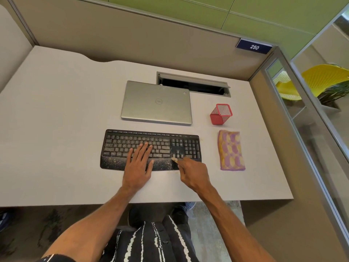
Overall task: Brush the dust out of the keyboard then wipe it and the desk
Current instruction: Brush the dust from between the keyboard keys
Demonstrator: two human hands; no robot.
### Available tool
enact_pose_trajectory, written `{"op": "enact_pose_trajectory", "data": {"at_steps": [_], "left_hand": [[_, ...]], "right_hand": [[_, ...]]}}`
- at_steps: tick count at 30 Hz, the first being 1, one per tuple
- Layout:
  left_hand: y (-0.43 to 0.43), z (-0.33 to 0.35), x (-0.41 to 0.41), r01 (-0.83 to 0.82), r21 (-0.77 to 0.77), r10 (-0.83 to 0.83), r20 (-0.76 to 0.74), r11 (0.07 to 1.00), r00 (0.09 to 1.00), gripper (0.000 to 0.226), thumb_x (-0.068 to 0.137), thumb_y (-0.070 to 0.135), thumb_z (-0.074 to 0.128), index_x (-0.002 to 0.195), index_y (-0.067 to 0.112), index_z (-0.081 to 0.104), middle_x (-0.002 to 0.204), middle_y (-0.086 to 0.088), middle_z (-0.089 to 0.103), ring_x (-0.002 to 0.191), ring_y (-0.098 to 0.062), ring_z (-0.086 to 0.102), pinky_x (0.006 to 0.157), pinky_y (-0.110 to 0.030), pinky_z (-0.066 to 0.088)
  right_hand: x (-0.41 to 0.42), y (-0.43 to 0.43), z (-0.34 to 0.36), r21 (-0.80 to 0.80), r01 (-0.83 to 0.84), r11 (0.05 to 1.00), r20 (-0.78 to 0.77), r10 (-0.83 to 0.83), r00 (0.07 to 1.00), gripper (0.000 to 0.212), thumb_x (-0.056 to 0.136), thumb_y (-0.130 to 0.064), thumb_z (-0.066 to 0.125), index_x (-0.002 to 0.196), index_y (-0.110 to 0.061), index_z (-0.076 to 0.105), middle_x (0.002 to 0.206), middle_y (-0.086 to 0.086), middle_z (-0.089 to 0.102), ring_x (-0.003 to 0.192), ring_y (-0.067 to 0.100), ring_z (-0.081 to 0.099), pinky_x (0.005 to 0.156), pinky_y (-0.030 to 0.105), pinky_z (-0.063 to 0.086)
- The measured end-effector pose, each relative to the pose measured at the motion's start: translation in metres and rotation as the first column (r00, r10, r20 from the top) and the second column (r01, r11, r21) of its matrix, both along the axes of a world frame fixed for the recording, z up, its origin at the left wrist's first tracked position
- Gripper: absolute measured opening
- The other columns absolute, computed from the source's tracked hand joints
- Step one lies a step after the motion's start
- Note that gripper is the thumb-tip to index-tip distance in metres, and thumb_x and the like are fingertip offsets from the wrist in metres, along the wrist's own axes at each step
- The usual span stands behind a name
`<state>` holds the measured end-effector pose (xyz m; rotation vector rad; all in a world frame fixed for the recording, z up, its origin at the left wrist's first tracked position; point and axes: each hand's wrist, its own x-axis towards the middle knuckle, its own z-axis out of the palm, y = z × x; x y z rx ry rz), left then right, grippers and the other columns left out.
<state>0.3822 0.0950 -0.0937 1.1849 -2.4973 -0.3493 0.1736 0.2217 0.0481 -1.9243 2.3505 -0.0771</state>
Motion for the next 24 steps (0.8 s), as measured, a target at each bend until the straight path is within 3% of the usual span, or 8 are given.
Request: {"op": "enact_pose_trajectory", "data": {"at_steps": [5,10,15,24], "left_hand": [[-0.001,0.000,0.002,0.003,0.001,-0.003,0.002,1.000,1.000,0.065,0.114,0.045,0.038,0.173,0.020,0.030,0.181,-0.005,0.026,0.169,-0.023,0.018,0.136,-0.060,0.015],[-0.001,0.000,0.002,0.011,0.012,-0.011,0.010,1.000,1.000,0.065,0.114,0.045,0.037,0.174,0.020,0.029,0.181,-0.004,0.024,0.170,-0.022,0.015,0.137,-0.059,0.011],[-0.001,0.003,0.002,0.018,0.016,-0.019,0.021,1.000,1.000,0.066,0.114,0.045,0.037,0.174,0.020,0.026,0.182,-0.004,0.022,0.170,-0.022,0.013,0.136,-0.060,0.011],[0.001,0.006,0.003,0.019,0.047,-0.019,0.004,0.999,1.000,0.065,0.115,0.045,0.036,0.175,0.021,0.024,0.183,-0.002,0.020,0.170,-0.020,0.011,0.137,-0.059,0.009]], "right_hand": [[0.008,0.024,-0.003,0.094,-0.053,0.994,0.009,0.053,0.999,0.020,0.098,-0.030,0.059,0.107,-0.024,0.076,0.096,-0.005,0.074,0.078,0.019,0.069,0.071,0.034,0.061],[0.002,0.036,-0.003,-0.043,0.033,0.999,0.015,-0.033,0.999,0.025,0.096,-0.023,0.067,0.120,-0.026,0.073,0.094,-0.008,0.071,0.067,0.016,0.066,0.055,0.026,0.052],[-0.008,0.025,-0.006,-0.091,0.069,0.993,-0.027,-0.072,0.997,0.040,0.096,-0.023,0.072,0.136,-0.023,0.066,0.109,-0.005,0.072,0.072,0.018,0.070,0.056,0.033,0.060],[0.000,0.051,-0.010,0.032,0.011,0.999,0.020,-0.012,1.000,0.022,0.096,-0.025,0.068,0.116,-0.023,0.076,0.094,-0.005,0.072,0.070,0.021,0.070,0.061,0.034,0.061]]}}
